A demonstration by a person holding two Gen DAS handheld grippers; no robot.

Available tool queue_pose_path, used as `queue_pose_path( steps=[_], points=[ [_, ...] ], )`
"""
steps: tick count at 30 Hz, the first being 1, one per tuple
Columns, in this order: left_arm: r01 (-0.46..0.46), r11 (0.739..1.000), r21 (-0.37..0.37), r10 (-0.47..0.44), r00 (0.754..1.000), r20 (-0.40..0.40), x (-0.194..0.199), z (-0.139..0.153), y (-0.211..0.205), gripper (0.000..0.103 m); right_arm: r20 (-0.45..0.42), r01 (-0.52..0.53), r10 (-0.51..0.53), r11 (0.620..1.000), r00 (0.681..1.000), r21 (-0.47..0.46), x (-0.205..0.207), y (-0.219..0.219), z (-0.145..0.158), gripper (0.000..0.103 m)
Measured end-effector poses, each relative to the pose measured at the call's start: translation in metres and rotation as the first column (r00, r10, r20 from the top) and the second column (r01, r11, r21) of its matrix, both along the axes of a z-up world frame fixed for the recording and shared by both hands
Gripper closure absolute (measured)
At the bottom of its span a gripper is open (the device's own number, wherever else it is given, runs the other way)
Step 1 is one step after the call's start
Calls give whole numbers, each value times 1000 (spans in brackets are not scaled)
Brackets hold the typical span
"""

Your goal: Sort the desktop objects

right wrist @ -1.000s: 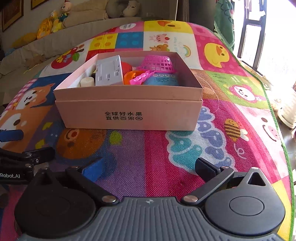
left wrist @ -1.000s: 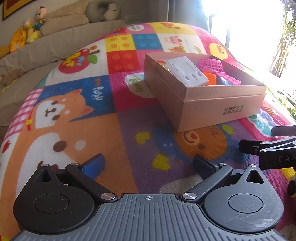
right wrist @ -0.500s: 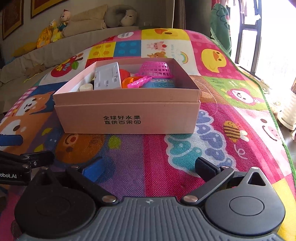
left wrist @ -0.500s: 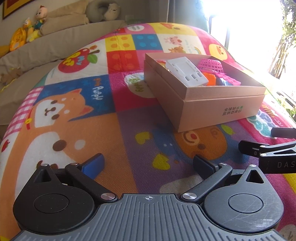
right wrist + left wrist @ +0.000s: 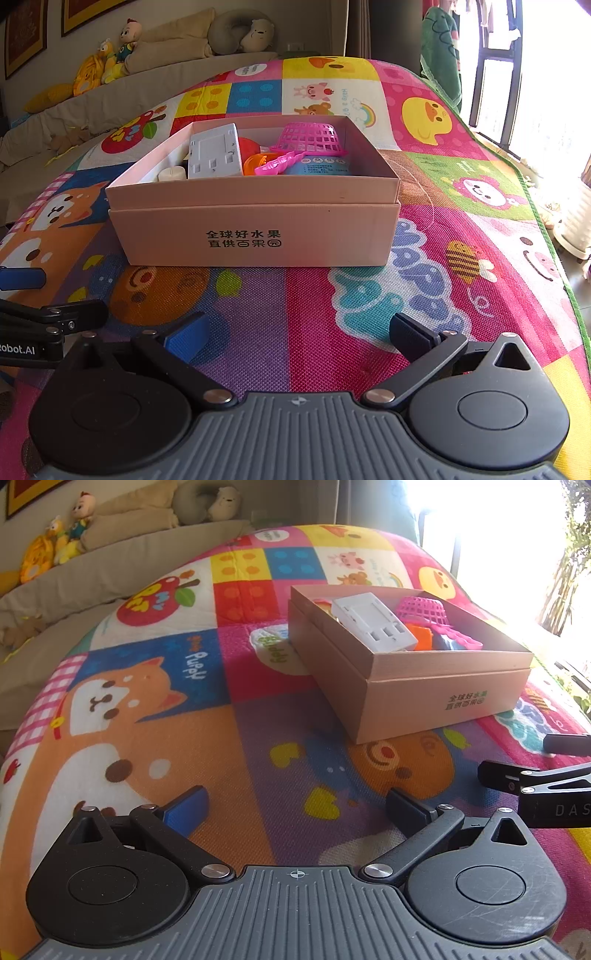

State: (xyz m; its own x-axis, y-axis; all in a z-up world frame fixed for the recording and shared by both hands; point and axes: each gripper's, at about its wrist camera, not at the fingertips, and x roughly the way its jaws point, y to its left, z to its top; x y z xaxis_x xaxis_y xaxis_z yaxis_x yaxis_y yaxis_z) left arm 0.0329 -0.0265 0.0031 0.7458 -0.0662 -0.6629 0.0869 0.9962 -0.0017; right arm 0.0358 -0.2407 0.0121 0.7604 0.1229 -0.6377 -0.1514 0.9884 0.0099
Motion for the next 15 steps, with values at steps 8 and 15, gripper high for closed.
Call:
queue_pose_path(
  steps=[8, 15],
  points=[
    [1, 1000, -4, -1, 1000, 1, 0, 0, 1, 0, 0, 0, 0, 1000, 1000, 0, 0, 0, 0, 0],
    [1, 1000, -4, -1, 1000, 1, 0, 0, 0, 0, 0, 0, 0, 1000, 1000, 0, 0, 0, 0, 0]
  ],
)
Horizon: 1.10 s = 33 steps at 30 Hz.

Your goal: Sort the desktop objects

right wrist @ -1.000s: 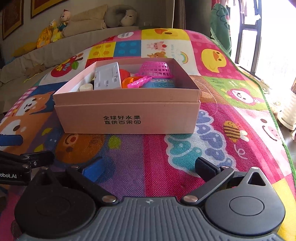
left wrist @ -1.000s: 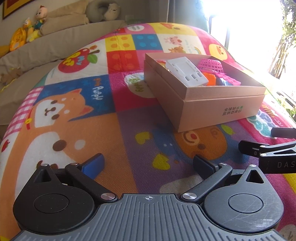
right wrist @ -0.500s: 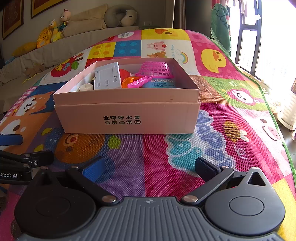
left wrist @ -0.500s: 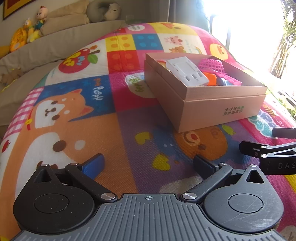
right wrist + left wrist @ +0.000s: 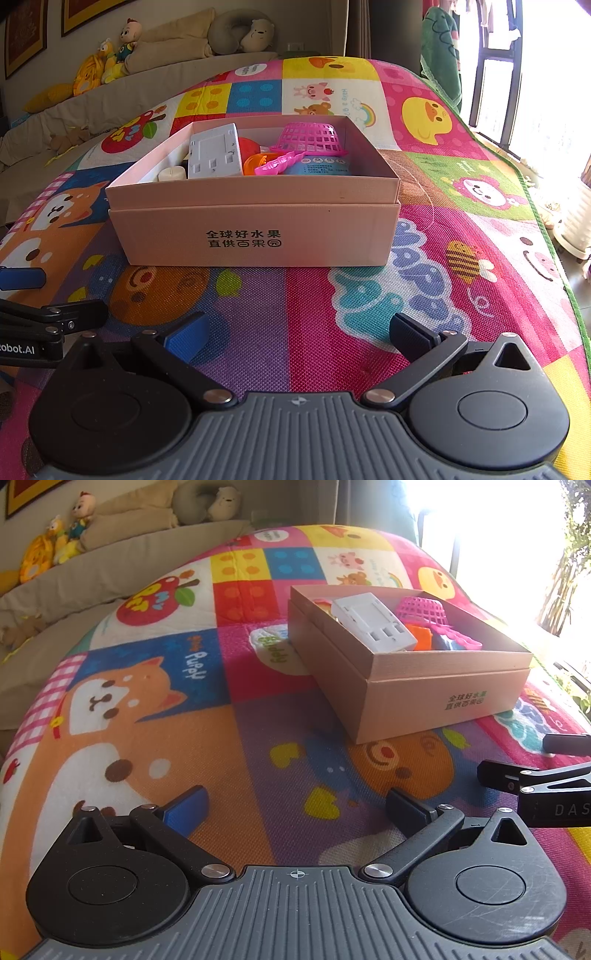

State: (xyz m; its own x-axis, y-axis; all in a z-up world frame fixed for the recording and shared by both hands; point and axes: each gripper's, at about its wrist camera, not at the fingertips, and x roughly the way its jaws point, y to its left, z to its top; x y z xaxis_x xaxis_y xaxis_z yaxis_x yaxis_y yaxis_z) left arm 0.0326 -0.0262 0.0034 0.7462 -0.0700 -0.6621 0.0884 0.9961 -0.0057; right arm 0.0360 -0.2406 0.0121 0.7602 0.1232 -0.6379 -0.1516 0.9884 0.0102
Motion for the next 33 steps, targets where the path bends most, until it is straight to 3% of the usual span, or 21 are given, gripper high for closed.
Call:
queue_pose_path(
  steps=[33],
  points=[
    [1, 1000, -5, -1, 1000, 1, 2, 0, 1, 0, -1, 0, 0, 1000, 1000, -1, 0, 0, 0, 0]
  ],
)
